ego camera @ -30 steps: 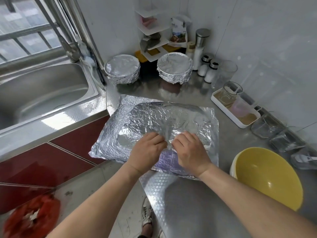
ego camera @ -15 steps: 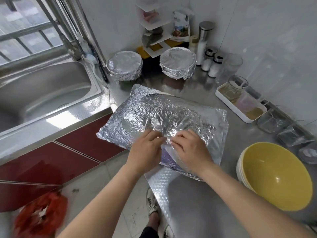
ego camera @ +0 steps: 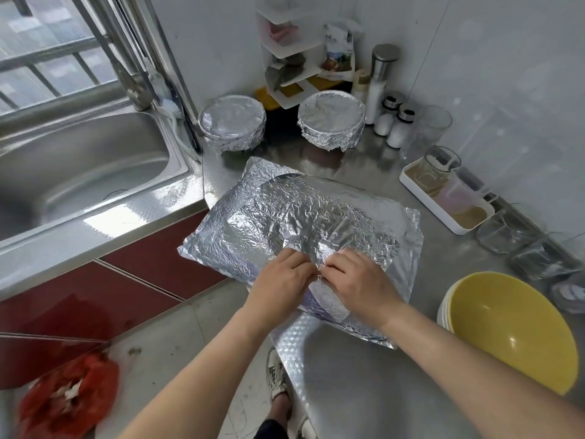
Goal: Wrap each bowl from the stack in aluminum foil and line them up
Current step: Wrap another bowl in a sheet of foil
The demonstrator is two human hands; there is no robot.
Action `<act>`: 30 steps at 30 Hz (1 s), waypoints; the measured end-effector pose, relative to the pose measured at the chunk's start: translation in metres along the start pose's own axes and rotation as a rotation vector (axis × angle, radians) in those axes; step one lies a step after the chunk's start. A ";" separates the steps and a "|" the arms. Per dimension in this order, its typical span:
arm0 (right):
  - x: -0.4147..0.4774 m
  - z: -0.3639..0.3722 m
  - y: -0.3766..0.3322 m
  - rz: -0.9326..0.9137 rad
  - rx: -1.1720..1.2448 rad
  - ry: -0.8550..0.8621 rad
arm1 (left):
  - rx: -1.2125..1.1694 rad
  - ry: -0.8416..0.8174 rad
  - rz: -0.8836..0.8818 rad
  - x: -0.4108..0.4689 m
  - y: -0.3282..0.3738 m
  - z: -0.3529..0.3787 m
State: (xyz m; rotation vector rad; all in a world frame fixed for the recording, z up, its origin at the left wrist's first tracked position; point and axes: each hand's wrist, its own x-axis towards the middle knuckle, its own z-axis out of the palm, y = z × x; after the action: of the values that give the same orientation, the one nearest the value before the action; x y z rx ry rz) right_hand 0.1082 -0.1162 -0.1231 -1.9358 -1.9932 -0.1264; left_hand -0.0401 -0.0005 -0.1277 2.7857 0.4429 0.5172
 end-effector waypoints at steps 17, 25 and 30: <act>0.000 -0.016 0.010 0.222 0.142 0.012 | -0.016 0.063 -0.095 -0.001 -0.002 -0.010; 0.002 -0.006 0.008 0.106 0.083 -0.014 | -0.093 0.045 -0.061 0.004 0.003 -0.001; 0.000 0.001 0.010 -0.014 -0.047 0.014 | -0.091 0.004 -0.041 0.005 0.002 0.000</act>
State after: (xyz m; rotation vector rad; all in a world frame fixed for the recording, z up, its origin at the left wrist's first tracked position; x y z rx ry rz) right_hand 0.1179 -0.1151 -0.1254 -1.9446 -2.0116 -0.1911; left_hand -0.0352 -0.0009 -0.1254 2.6833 0.4651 0.5205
